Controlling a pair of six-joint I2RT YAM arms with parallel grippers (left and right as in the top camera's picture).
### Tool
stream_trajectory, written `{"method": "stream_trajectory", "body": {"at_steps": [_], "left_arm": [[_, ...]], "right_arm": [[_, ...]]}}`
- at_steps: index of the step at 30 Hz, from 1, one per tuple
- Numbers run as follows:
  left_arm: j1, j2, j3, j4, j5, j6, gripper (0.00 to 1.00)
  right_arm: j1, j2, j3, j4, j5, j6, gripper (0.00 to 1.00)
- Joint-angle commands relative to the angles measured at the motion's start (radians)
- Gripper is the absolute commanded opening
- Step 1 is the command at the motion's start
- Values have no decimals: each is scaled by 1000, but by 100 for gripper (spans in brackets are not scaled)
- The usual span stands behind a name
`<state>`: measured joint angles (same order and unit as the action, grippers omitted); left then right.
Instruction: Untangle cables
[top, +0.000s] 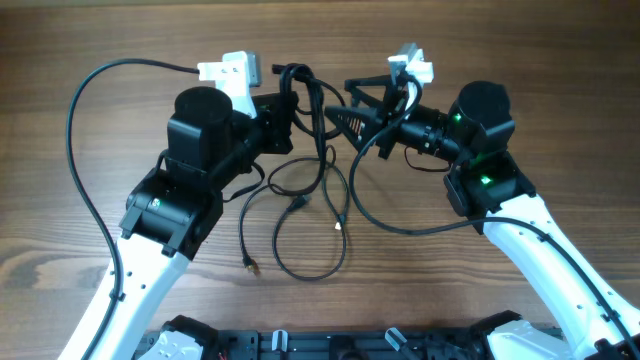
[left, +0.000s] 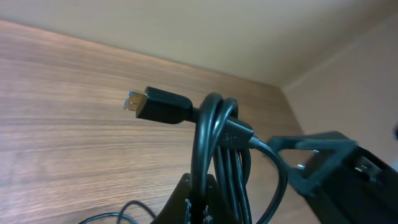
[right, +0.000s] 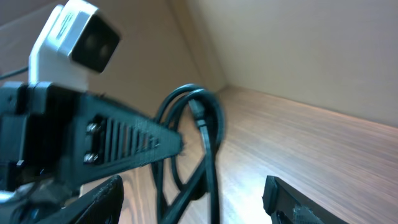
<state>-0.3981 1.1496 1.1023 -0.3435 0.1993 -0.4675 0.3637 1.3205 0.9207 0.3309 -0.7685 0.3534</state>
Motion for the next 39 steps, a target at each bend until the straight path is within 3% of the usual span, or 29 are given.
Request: {"method": "stream_trajectory", "body": {"at_steps": [1, 3, 5, 7, 17, 21, 30, 34, 39], "left_arm": [[1, -1, 11, 25, 98, 46, 4], [1, -1, 11, 30, 121, 45, 4], [1, -1, 11, 29, 126, 45, 4], [1, -1, 11, 28, 127, 45, 4], [0, -1, 11, 28, 209, 45, 4], [0, -1, 11, 28, 219, 45, 4], [1, -1, 11, 29, 219, 45, 4], [1, -1, 11, 30, 146, 32, 4], [1, -1, 11, 29, -83, -184, 4]], "right_arm": [[-2, 0, 0, 2, -93, -65, 72], [-2, 0, 0, 2, -93, -65, 65], [-2, 0, 0, 2, -85, -65, 48], [-2, 0, 0, 2, -66, -64, 37], [-2, 0, 0, -5, 0, -62, 37], [-2, 0, 0, -9, 14, -62, 6], [-2, 0, 0, -11, 13, -35, 5], [-2, 0, 0, -36, 12, -35, 4], [-2, 0, 0, -85, -10, -39, 4]]}}
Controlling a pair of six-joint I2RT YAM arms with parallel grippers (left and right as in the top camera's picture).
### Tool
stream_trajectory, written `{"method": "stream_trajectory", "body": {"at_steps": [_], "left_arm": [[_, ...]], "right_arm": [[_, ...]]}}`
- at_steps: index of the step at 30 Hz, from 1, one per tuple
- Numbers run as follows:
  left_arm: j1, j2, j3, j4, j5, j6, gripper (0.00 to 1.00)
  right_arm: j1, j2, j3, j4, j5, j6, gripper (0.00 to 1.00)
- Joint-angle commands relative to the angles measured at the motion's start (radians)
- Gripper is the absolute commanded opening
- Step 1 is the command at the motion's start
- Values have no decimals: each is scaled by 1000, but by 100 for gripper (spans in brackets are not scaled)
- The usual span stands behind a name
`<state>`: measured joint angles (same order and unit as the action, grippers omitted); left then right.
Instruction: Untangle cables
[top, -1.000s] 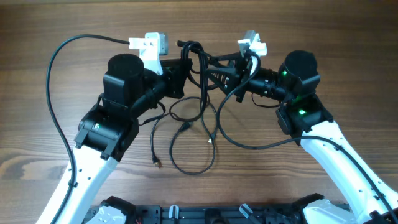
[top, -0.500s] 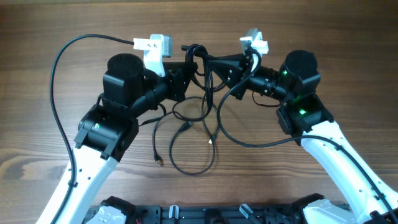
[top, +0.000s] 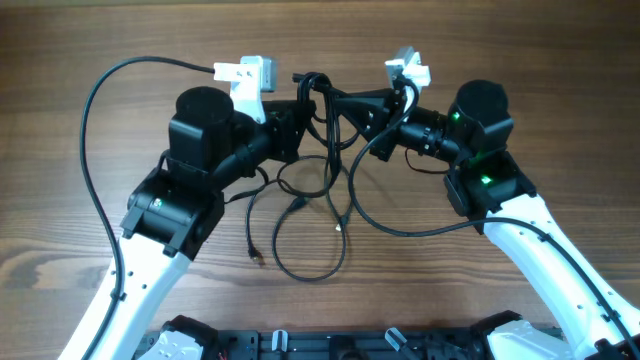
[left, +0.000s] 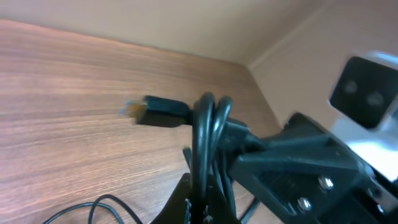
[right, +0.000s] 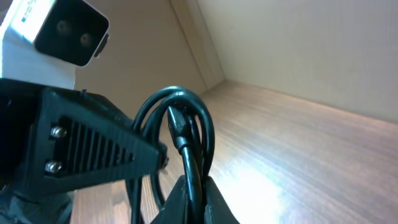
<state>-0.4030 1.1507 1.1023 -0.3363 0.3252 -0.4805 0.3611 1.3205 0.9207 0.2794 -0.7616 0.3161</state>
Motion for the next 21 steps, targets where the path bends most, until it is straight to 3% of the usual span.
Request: {"method": "stream_trajectory", "body": {"at_steps": [1, 6, 13, 14, 15, 16, 17, 21], "left_arm": [[6, -2, 11, 22, -250, -233, 4], [6, -2, 11, 22, -346, -447, 4], [6, -2, 11, 3, -346, -439, 4], [6, -2, 11, -4, -346, -435, 4], [6, -2, 11, -10, -344, -417, 4], [6, -2, 11, -14, -342, -388, 4], [6, -2, 11, -19, -340, -359, 4], [6, -2, 11, -19, -297, -226, 4]], "right_arm": [[0, 0, 0, -39, -23, -2, 4], [0, 0, 0, -56, -25, -2, 4], [0, 0, 0, -56, -24, 0, 4], [0, 0, 0, -56, -24, 1, 14], [0, 0, 0, -56, -23, 1, 38], [0, 0, 0, -56, -19, 1, 78], [0, 0, 0, -56, -11, 2, 97], [0, 0, 0, -56, 36, 19, 100]]}}
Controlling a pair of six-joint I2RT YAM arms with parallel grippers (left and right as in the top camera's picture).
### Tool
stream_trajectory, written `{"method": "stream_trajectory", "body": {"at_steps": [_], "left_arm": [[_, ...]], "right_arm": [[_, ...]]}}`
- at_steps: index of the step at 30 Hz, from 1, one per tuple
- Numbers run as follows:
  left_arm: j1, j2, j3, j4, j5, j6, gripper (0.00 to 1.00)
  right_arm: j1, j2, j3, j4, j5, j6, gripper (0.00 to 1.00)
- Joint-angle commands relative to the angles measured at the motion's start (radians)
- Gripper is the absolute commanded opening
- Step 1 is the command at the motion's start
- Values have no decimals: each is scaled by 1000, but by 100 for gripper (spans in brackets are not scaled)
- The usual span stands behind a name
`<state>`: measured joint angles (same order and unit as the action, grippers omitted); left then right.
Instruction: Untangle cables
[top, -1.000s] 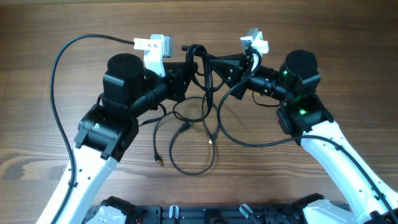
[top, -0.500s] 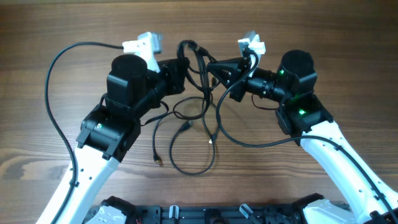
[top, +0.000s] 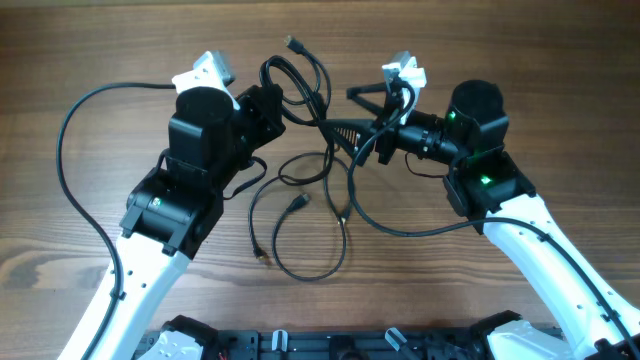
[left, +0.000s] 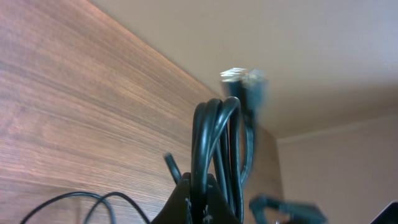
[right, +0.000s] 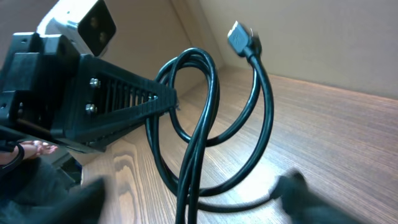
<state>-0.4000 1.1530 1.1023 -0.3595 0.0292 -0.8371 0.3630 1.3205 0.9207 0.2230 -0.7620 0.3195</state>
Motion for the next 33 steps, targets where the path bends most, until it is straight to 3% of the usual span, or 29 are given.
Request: {"method": "stream_trajectory", "body": {"at_steps": [1, 11, 18, 25, 27, 29, 30, 31, 33], "left_arm": [[3, -5, 11, 4, 16, 182, 4], [3, -5, 11, 42, 40, 364, 4], [3, -5, 11, 169, 140, 362, 4], [3, -5, 11, 259, 165, 324, 4], [3, -5, 11, 258, 164, 325, 4], [5, -5, 11, 253, 159, 336, 4], [5, -5, 11, 249, 145, 336, 4], [5, -5, 11, 243, 131, 336, 4], [5, -5, 11, 220, 82, 356, 4]], "right_arm": [[-2, 0, 0, 1, 59, 31, 100], [-2, 0, 0, -1, 28, 21, 100], [-1, 18, 0, -113, 21, 20, 100], [30, 75, -3, -82, -27, 21, 99], [37, 86, -3, -79, -28, 21, 79], [39, 95, -3, -80, -28, 24, 38], [39, 96, -3, -83, -28, 24, 11], [39, 96, -3, -87, -28, 24, 4], [39, 96, -3, -87, -28, 24, 4]]}}
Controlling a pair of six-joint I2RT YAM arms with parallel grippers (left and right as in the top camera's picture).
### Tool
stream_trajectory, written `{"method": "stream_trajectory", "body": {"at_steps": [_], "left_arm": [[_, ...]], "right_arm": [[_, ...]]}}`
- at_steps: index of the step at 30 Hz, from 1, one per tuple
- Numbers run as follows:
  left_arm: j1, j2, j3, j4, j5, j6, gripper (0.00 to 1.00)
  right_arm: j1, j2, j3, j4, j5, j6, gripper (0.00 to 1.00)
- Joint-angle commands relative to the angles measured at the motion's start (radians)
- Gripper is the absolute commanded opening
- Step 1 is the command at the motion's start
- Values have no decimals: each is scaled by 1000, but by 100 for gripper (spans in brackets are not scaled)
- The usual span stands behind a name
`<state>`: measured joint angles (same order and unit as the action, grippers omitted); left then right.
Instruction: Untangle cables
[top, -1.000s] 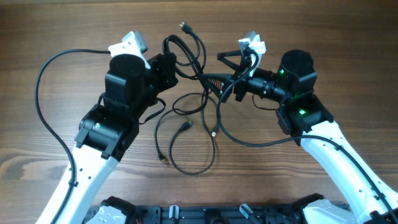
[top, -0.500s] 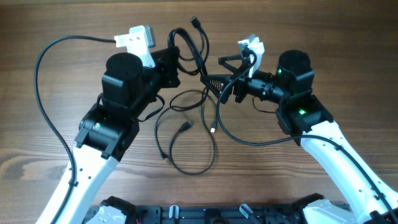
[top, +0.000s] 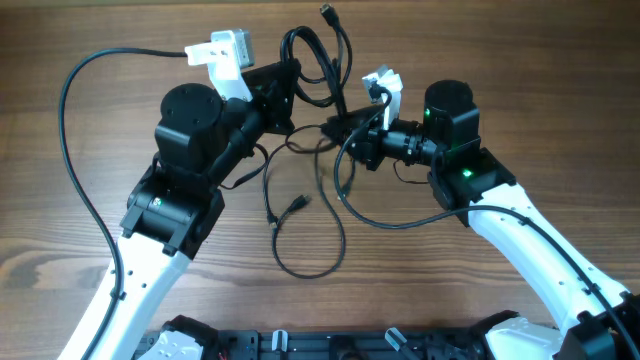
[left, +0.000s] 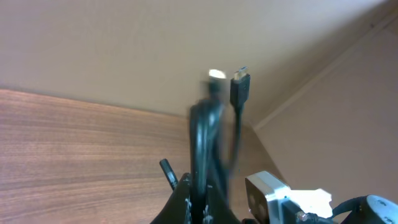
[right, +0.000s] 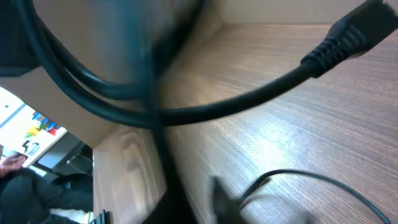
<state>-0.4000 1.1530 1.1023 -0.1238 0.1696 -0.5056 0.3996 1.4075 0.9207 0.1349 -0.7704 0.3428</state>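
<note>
A bundle of black cables (top: 322, 52) is lifted above the wooden table (top: 520, 60), with one plug (top: 328, 13) sticking up at the far edge. My left gripper (top: 287, 88) is shut on the bundle; its wrist view shows the strands (left: 199, 143) rising blurred from between the fingers, beside a plug (left: 240, 87). My right gripper (top: 346, 130) sits just right of it among the strands. Its own view is smeared: a cable with a plug (right: 351, 34) crosses the frame, and I cannot make out how the jaws stand. Loose loops (top: 310, 268) trail onto the table.
A small connector (top: 298, 203) lies inside the loops on the table. The left arm's own thin lead (top: 68, 140) arcs over the table's left side. The right arm's white wrist camera (left: 277, 194) is close beside the left gripper.
The left gripper has swung toward the back middle with the bundle, so the plug now points at the far edge. The right gripper has moved left, in among the hanging strands.
The left gripper held the bundle while the right gripper stood open next to it. The right gripper was then shut on a strand of the bundle. After that it was open again and apart from it. Now both grippers are close together at the back middle.
</note>
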Motion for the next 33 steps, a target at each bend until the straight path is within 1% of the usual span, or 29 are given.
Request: {"method": "stream_trajectory", "body": {"at_steps": [1, 3, 5, 7, 9, 10, 12, 14, 17, 18, 19, 21, 23, 24, 25, 26, 27, 28, 31, 32, 33], "left_arm": [[5, -5, 11, -31, -80, 63, 4], [5, -5, 11, -90, -168, 144, 4], [5, -5, 11, -200, -372, 217, 4], [5, -5, 11, -297, -554, 258, 4], [5, -5, 11, -385, -690, 327, 4], [5, -5, 11, -434, -740, 389, 4], [5, -5, 11, -525, -756, 544, 4], [5, -5, 11, -624, -754, 666, 4], [5, -5, 11, -760, -725, 747, 4], [5, -4, 11, -812, -693, 774, 4], [5, -4, 11, -835, -668, 793, 4], [5, -5, 11, -866, -631, 819, 6], [5, -4, 11, -893, -623, 820, 11], [5, -4, 11, -900, -623, 819, 15], [5, -4, 11, -898, -623, 814, 24], [5, -5, 11, -898, -623, 813, 37], [5, -4, 11, -899, -623, 813, 65], [5, -5, 11, -898, -623, 813, 100], [5, -5, 11, -896, -623, 813, 100], [5, -5, 11, -885, -623, 813, 100], [5, -5, 11, -877, -623, 813, 100]], "right_arm": [[2, 9, -3, 1, -19, 1, 4], [2, 9, -3, -1, -15, 1, 4], [2, 9, -3, -2, -15, 0, 4], [2, 9, -3, -1, -11, 1, 4], [2, 9, -3, -1, 1, 1, 4], [2, 9, -3, -1, 14, 1, 4], [2, 9, -3, -1, 36, 1, 4], [2, 9, -3, -2, 62, 1, 5], [2, 9, -3, -2, 76, 0, 5], [2, 9, -3, -9, 76, 0, 8], [2, 9, -3, -17, 76, 0, 10], [2, 9, -4, -34, 76, -1, 10], [2, 9, -6, -53, 76, 0, 17], [2, 9, -6, -56, 76, 0, 24], [2, 9, -6, -55, 76, 0, 28], [2, 9, -6, -53, 76, 1, 34], [2, 9, -6, -50, 76, 0, 45], [2, 9, -6, -50, 76, 1, 52], [2, 9, -6, -50, 76, 0, 64], [2, 9, -6, -50, 76, 1, 74], [2, 9, -6, -50, 76, 1, 78]]}}
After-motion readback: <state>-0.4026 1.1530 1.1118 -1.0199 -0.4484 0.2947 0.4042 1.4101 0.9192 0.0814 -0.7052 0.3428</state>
